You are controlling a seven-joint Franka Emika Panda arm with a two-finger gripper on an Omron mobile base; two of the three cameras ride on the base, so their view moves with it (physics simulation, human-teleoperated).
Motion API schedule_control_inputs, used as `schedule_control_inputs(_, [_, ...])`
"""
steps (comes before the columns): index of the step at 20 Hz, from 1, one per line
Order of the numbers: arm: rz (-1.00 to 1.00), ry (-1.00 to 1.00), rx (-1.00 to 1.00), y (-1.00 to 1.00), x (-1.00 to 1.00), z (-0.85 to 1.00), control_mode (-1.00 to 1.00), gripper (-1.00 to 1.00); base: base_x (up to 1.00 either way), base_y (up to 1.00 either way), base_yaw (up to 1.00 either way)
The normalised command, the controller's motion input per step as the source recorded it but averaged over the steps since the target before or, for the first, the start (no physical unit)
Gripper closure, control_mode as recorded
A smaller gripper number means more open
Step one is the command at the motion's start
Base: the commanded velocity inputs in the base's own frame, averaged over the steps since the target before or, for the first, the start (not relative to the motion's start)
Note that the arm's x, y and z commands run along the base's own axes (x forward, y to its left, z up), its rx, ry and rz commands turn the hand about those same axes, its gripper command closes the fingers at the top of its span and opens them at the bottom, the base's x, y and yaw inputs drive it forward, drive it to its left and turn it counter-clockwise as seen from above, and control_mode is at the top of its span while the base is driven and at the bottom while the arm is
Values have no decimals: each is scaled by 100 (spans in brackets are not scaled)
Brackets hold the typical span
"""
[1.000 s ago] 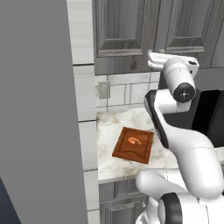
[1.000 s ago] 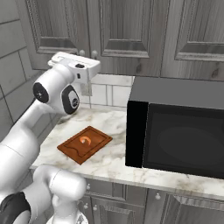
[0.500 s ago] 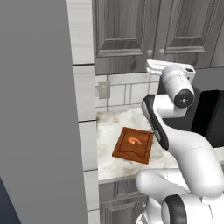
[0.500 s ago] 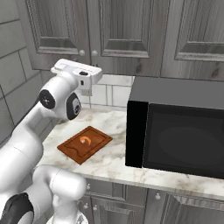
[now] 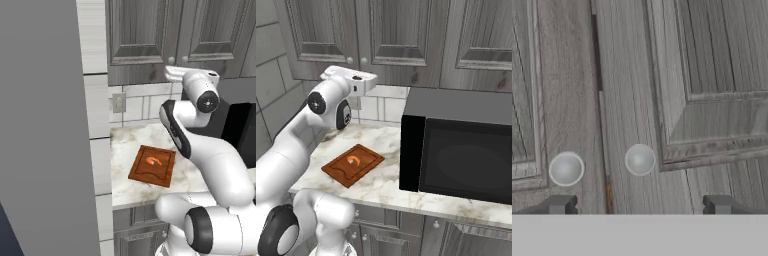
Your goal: Open the cabinet, retrieve the rolling pin, and place it next to the meat on the cutting board to prepare for tenderizing.
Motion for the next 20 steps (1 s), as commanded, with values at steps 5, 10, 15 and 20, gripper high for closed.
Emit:
schedule_control_inputs(5, [0,23,2,-1,43,19,-100,-100,0,0,0])
schedule_control_inputs(10, [0,23,8,-14,41,43,-100,-100,0,0,0])
schedule_control_inputs(15, [0,3,1,-6,5,8,-100,-100,0,0,0])
schedule_control_inputs(20, [0,0,0,-24,0,7,-100,-100,0,0,0])
